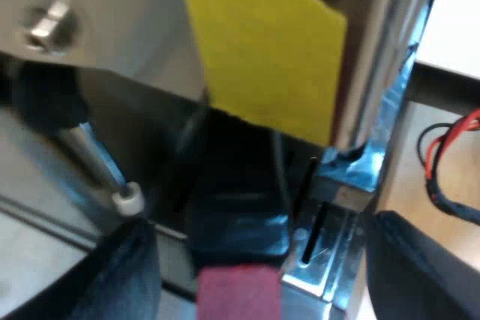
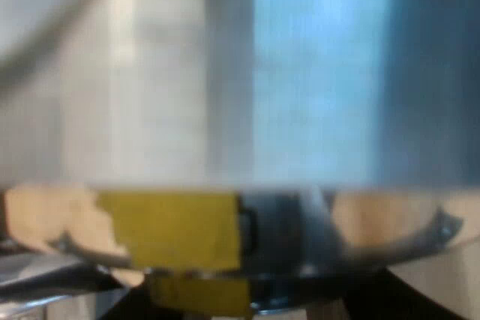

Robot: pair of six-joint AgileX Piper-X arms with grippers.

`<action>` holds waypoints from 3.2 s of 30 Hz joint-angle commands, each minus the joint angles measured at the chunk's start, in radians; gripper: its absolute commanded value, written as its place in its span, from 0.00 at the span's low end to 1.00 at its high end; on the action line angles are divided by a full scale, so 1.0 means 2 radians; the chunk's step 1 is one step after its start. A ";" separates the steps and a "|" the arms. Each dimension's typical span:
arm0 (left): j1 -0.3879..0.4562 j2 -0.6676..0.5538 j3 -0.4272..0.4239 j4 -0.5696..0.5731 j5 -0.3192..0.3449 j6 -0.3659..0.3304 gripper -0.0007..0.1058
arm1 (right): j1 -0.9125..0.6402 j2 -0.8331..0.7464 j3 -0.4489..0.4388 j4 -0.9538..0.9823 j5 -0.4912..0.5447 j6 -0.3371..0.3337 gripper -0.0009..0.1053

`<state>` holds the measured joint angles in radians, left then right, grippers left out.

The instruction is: Put the handle in the coffee machine

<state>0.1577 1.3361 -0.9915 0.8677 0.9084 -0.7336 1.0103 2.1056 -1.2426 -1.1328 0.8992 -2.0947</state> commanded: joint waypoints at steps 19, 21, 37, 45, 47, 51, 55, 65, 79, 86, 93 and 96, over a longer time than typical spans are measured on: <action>0.076 -0.017 -0.061 0.055 0.043 -0.018 0.21 | 0.003 -0.011 -0.011 -0.053 -0.010 -0.010 0.31; 0.074 -0.017 -0.070 0.053 0.007 -0.018 0.01 | 0.003 -0.011 -0.011 -0.053 -0.010 -0.010 0.31; -0.012 0.037 -0.113 0.047 -0.188 -0.027 0.01 | 0.003 -0.011 -0.011 -0.053 -0.010 -0.013 0.31; -0.019 0.053 -0.113 0.064 -0.204 -0.028 0.01 | 0.003 -0.011 -0.011 -0.053 -0.010 -0.013 0.31; -0.019 0.053 -0.113 0.083 -0.200 -0.023 0.01 | 0.003 -0.011 -0.011 -0.053 -0.010 -0.013 0.31; -0.021 0.053 -0.113 0.097 -0.193 -0.023 0.01 | 0.003 -0.011 -0.011 -0.053 -0.010 -0.013 0.31; -0.023 0.053 -0.113 0.131 -0.186 -0.021 0.01 | 0.003 -0.011 -0.011 -0.053 -0.010 -0.013 0.31; -0.031 0.053 -0.113 0.187 -0.128 -0.026 0.01 | 0.003 -0.011 -0.011 -0.053 -0.010 -0.013 0.31; -0.064 0.051 -0.113 0.229 -0.102 -0.073 0.01 | 0.003 -0.011 -0.011 -0.055 -0.010 -0.013 0.31; -0.064 0.051 -0.113 0.243 -0.098 -0.073 0.01 | 0.003 -0.011 -0.011 -0.056 -0.010 -0.013 0.31; -0.064 0.051 -0.113 0.245 -0.099 -0.073 0.01 | 0.003 -0.011 -0.011 -0.056 -0.002 -0.013 0.31; -0.064 0.051 -0.113 0.250 -0.097 -0.073 0.01 | 0.003 -0.011 -0.011 -0.056 0.022 -0.013 0.31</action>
<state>0.0399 1.4458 -1.2127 1.3111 0.6568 -0.8693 1.0157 2.1056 -1.2403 -1.1490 0.9372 -2.1095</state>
